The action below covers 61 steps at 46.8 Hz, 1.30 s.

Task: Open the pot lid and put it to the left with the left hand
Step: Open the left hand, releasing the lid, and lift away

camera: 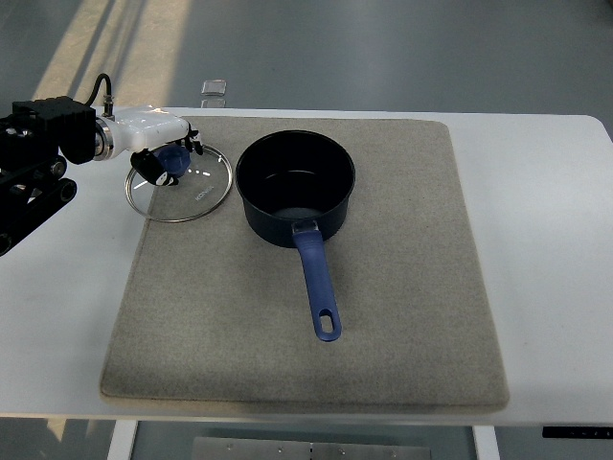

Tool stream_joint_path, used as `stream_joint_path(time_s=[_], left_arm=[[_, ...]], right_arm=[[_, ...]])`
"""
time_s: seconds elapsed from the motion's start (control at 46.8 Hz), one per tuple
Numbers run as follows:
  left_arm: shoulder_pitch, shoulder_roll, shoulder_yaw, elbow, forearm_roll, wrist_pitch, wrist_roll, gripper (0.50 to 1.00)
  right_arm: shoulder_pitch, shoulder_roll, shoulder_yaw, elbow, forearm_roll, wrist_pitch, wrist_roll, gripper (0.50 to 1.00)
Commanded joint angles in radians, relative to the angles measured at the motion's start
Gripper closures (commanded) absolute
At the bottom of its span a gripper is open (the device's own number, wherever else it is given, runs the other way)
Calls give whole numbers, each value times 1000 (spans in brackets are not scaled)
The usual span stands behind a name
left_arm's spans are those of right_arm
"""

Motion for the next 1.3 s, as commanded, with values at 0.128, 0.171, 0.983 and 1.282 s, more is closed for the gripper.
stream_joint_path(time_s=[0.128,0.171,0.983,1.282], left_arm=[[-7,-3,-1,-3,1,1,0,737],[-10,-8,-1,-5,0,3,0,735],[-8,25,-4,34,-1419,4,-8,508],[76,8,-64,92,-1663,-11,-17,508]], right_arm=[[0,0,-1,0,0,0,0,585],[0,0,0,0,0,0,0,585],[0,0,-1,0,0,0,0,585],[0,0,0,0,0,0,0,585]])
